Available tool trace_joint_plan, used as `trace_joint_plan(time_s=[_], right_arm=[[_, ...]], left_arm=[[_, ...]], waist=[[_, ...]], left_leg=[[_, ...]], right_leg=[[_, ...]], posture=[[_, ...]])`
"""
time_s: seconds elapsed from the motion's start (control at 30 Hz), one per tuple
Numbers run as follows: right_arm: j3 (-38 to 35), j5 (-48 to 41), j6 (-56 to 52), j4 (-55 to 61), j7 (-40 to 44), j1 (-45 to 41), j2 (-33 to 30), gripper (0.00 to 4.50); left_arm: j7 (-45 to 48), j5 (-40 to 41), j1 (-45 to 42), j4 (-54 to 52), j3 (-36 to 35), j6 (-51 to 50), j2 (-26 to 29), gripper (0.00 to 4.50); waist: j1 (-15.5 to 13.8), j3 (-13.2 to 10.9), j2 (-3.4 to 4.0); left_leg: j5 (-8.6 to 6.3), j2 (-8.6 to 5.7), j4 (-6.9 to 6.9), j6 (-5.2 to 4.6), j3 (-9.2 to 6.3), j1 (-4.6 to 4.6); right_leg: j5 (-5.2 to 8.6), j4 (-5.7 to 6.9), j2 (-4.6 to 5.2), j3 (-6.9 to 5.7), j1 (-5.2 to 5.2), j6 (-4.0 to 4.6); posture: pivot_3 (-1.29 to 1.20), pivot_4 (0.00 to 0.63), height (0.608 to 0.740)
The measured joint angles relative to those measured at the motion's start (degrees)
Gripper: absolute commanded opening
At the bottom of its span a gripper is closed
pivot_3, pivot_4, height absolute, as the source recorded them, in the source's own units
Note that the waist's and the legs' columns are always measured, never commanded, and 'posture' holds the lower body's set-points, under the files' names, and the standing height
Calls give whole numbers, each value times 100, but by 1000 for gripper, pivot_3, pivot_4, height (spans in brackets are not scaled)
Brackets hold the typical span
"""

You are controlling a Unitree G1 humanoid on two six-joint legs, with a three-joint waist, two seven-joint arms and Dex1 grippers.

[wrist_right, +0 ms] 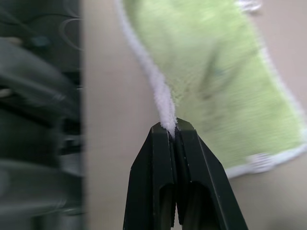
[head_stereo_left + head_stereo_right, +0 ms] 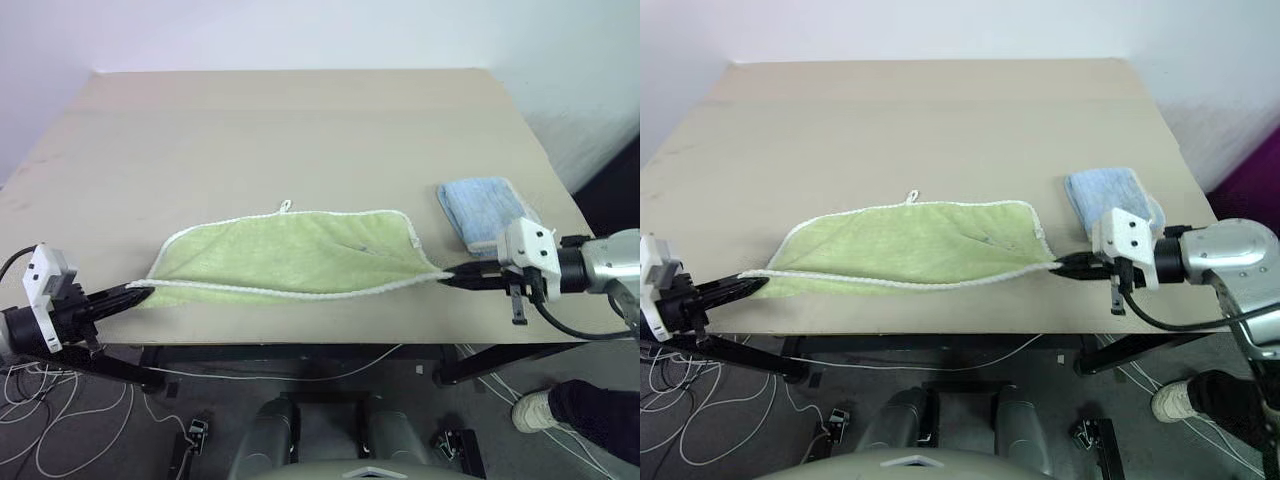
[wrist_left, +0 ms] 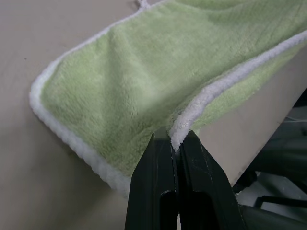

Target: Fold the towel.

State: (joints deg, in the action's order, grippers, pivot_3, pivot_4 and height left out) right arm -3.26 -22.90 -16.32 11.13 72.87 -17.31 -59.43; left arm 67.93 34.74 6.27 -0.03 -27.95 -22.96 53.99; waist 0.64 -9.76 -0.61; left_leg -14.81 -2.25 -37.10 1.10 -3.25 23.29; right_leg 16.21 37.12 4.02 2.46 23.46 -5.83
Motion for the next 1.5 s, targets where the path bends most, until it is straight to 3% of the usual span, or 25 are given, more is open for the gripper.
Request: trace_joint_plan(time_s=[0.37,0.73,0.8,0.9,1.2,1.27,1.4,1.5], right_arm=[[1113,1364,1097,-2635,-268,-2080,1139,18],[1521,2335,2395,-5368,-696,-3383,2047,18],[1521,2417,2561,-5675,-767,-3476,2125,456],[1516,2493,2711,-5934,-867,-3530,2186,1246],[1311,2504,2924,-6054,-1259,-3525,2209,4353],[1120,2456,2868,-5720,-1425,-3430,2121,4500],[393,1895,1993,-4249,-1588,-2692,1768,4500],[-224,858,200,-2613,-1852,-1688,1900,4500]], left_arm=[[-1085,-1466,-2117,2158,1016,1371,-401,0],[-1579,-2317,-3157,3647,1738,2260,-751,0],[-1593,-2358,-3200,3756,1775,2334,-776,0],[-1621,-2370,-3220,3822,1786,2318,-804,659],[-1589,-2219,-3014,3565,1682,2076,-800,3721],[-1661,-2154,-2845,3407,1512,2069,-777,4431],[-1738,-1842,-2380,2991,993,1959,-735,4431],[-1785,-1514,-2021,2492,599,1766,-738,4431]], waist=[[20,0,-1],[31,-1,-1],[37,0,-1],[42,-1,-1],[45,-1,-1],[45,-1,0],[13,1,-3],[12,2,-4]], left_leg=[[1,-9,1,1,8,13],[2,-9,-4,2,13,17],[2,-9,-4,2,14,17],[2,-8,-4,2,13,17],[3,-7,-4,2,13,17],[3,-7,-3,2,14,21],[2,-4,-4,2,10,27],[2,-2,-6,2,2,26]], right_leg=[[-2,4,-8,-5,23,-3],[-3,14,-24,-3,30,-5],[-3,15,-24,-2,31,-5],[-3,16,-26,-1,32,-5],[-3,19,-25,1,33,-5],[-3,21,-23,5,41,-5],[-3,17,-16,3,40,-5],[-3,18,-13,6,33,-5]], posture=[[0,150,740],[0,150,740],[0,150,740],[0,150,740],[0,150,740],[0,150,740],[0,150,740],[0,150,740]])
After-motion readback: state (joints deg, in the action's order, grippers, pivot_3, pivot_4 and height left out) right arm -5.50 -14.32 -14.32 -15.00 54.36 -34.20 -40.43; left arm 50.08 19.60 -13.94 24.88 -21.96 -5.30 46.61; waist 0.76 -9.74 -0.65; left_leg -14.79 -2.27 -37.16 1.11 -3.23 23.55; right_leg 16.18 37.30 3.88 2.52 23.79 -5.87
